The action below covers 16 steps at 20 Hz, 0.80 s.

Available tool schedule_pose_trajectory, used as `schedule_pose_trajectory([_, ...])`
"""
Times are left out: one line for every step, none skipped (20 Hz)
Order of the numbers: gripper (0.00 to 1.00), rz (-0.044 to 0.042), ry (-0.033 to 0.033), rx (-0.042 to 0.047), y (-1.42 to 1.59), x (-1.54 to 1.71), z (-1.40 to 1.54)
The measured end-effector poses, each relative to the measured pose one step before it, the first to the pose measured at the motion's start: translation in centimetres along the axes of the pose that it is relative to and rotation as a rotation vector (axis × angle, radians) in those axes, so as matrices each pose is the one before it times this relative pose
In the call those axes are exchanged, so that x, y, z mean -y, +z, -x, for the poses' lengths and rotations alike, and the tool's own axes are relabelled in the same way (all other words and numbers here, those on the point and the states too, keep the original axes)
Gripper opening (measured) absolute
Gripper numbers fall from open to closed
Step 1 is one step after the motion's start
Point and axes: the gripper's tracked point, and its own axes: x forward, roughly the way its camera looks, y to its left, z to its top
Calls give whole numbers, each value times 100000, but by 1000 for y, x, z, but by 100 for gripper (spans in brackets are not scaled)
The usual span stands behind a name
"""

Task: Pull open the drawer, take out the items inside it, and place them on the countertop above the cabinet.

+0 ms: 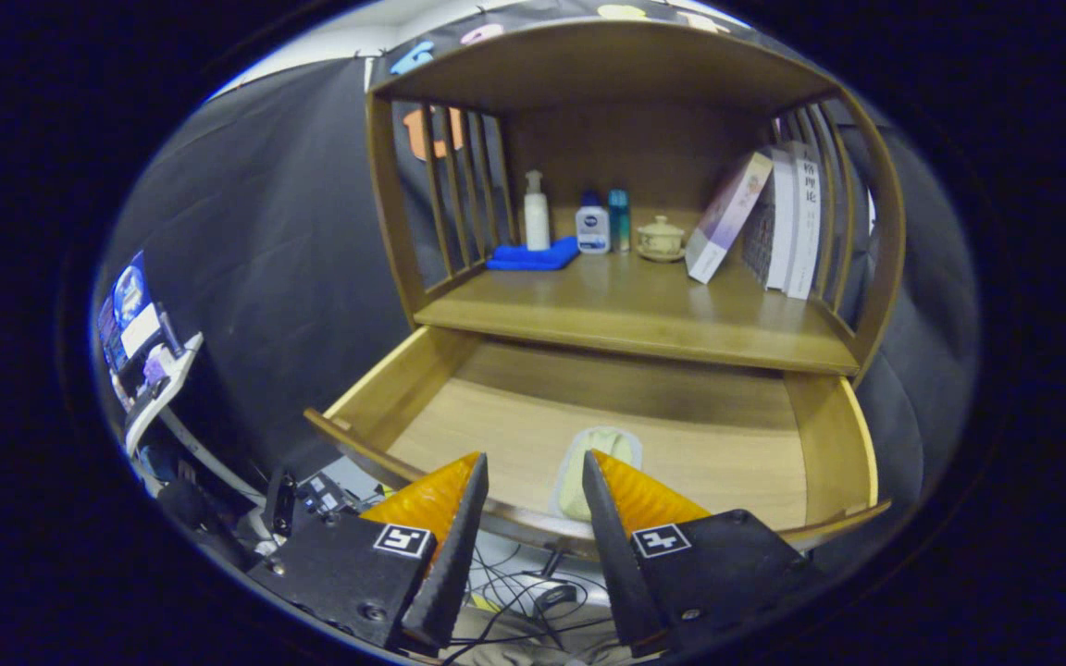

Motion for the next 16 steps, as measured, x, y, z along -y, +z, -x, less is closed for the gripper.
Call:
schedule_pose_trajectory([66,-1385,-346,-4438,-271,575,-987])
schedule_pose_trajectory([66,-1549,-446,-4260,-243,544,-966])
schedule_pose_trajectory([66,-1455,-391,-4585,-349,505,-949])
schedule_pose_trajectory([66,-2054,22,-4201,-286,352,-872])
schedule_pose_trajectory([66,-2372,498,-4018,-201,113,-794])
schedule_pose_trajectory([65,-2385,436,-4309,-93,168,-805])
schedule_pose_trajectory([65,-1819,-287,-3462,-255,252,-713])
schedule_pose_trajectory([65,-558,-811,-3176,76,335,-662])
schedule_pose_trajectory([64,-122,-1577,-1786,75,452,-595])
schedule_pose_trajectory([63,82,-1562,-1480,219,395,-571])
schedule_pose_trajectory([61,-564,-1535,-1215,46,306,-438])
schedule_pose_trajectory([60,400,-274,-1865,-175,17,-427])
schedule_pose_trajectory([60,307,-479,-1294,-154,-47,-254])
schedule_pose_trajectory([60,1471,-1576,-809,29,147,-277])
schedule_pose_trajectory([58,1521,-2042,1615,305,211,-96])
schedule_pose_trajectory([57,379,-1570,-286,-3,335,-124])
